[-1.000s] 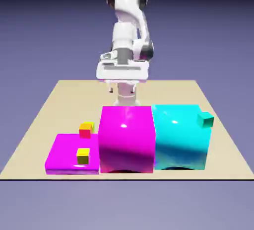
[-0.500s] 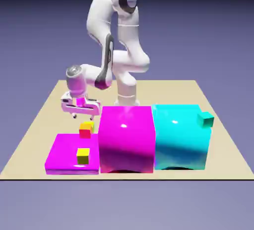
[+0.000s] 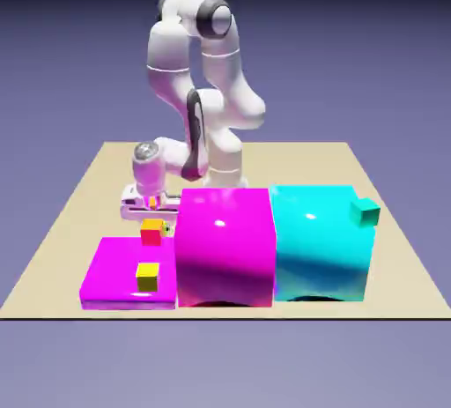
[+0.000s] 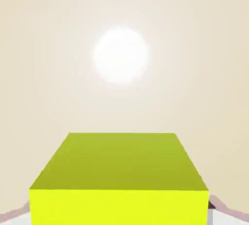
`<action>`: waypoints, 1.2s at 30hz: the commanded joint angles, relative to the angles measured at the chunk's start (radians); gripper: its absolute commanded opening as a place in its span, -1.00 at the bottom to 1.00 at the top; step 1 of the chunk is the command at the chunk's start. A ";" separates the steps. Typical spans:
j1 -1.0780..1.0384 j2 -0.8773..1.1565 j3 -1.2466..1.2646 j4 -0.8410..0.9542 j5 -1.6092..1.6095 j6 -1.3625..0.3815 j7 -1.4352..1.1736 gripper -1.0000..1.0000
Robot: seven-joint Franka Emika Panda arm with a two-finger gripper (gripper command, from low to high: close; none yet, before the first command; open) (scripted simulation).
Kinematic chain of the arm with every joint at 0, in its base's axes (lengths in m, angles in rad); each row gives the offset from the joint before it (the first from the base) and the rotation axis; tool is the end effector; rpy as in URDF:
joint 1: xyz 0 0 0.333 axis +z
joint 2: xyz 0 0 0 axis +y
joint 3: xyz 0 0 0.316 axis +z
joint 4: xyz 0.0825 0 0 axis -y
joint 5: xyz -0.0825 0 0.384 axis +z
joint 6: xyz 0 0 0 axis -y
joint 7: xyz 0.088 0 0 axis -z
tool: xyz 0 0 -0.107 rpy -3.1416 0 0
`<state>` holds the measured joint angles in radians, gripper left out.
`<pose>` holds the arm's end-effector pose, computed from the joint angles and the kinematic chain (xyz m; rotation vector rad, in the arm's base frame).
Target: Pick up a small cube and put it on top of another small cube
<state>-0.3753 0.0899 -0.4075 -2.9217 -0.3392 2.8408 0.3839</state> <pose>0.2271 -0.2098 0.1512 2.7924 -1.2395 -0.2838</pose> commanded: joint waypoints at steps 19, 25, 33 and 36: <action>0.081 -0.079 0.066 0.412 0.250 -0.423 0.482 -1.00; 0.087 0.021 0.174 0.629 0.394 -0.557 0.742 -1.00; 0.088 0.132 0.295 0.839 0.524 -0.696 1.009 -1.00; 0.089 0.215 0.310 0.791 0.553 -0.565 0.987 -1.00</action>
<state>-0.2869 0.3051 -0.0972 -2.1311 0.2171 2.2761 1.3688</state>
